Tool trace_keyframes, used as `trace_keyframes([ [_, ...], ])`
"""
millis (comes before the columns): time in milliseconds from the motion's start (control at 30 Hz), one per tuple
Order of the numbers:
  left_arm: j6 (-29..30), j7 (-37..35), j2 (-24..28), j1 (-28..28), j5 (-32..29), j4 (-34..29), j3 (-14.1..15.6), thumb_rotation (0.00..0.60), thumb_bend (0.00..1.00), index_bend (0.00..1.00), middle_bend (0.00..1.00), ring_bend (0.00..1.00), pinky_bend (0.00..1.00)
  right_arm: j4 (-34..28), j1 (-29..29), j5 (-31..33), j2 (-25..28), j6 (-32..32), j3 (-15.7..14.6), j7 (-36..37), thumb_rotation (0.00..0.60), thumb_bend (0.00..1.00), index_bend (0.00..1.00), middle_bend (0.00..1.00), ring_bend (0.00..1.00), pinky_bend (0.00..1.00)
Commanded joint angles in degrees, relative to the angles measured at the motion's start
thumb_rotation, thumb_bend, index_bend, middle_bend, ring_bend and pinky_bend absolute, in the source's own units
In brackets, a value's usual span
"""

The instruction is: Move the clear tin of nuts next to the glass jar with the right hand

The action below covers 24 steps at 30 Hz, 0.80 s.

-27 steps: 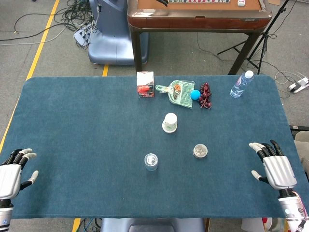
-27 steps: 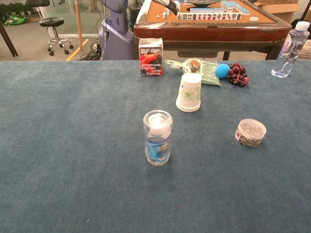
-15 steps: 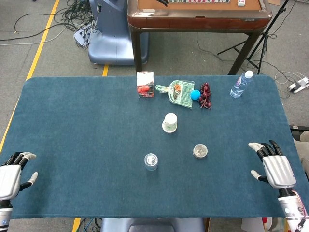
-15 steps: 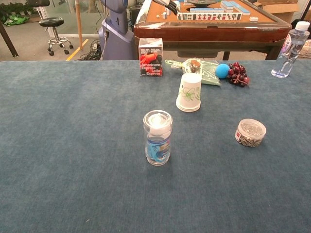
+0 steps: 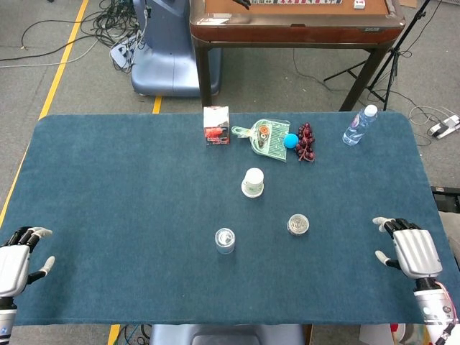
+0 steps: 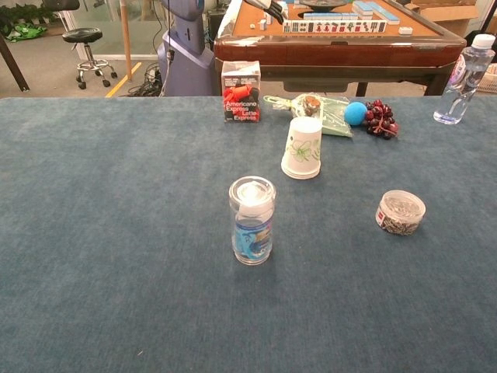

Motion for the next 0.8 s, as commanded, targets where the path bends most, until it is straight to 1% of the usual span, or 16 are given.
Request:
trace_keyframes([
  [33, 0.50, 0.01, 0.26, 0.15, 0.52, -0.42, 0.09, 0.600, 0.29, 0.33, 0.32, 0.22, 0.45, -0.28, -0.17, 0.14, -0.08, 0.20, -0.03, -0.52, 0.600, 0.08, 0.49, 0.54, 0.46, 0.64],
  [100, 0.81, 0.16, 0.51, 0.32, 0.79, -0.82, 0.21, 0.600, 0.29, 0.33, 0.32, 0.23, 0.45, -0.60, -0.20, 0.29, 0.00, -0.05, -0.19, -0.93, 0.600, 0.07, 0.53, 0.59, 0.50, 0.67],
  [233, 1.23, 0.31, 1.00, 0.63, 0.98, -1.78, 0.34, 0.600, 0.29, 0.33, 0.33, 0.23, 0.45, -0.90, -0.13, 0.40, 0.00, -0.53, -0.45, -1.42, 0.600, 0.07, 0.56, 0.63, 0.54, 0.70],
  [533, 1.22, 1.02, 2.04, 0.91, 0.76, -3.21, 0.44, 0.600, 0.29, 0.36, 0.34, 0.24, 0.45, 1.12, 0.22, 0.92, -1.52, -1.29, -0.41, -1.83, 0.600, 0.07, 0.57, 0.64, 0.55, 0.71],
  [733, 0.63, 1.34, 2.62, 0.87, 0.52, -3.83, 0.60, 0.600, 0.29, 0.36, 0.34, 0.24, 0.45, 1.28, 0.11, 0.78, -1.73, -0.67, -0.28, -2.44, 0.600, 0.07, 0.57, 0.64, 0.55, 0.71],
  [800, 0.45, 1.37, 2.68, 0.84, 0.30, -3.90, 0.55, 0.600, 0.29, 0.37, 0.34, 0.24, 0.45, 1.10, 0.11, 1.06, -1.66, -0.62, -0.11, -2.70, 0.600, 0.07, 0.57, 0.66, 0.57, 0.73],
])
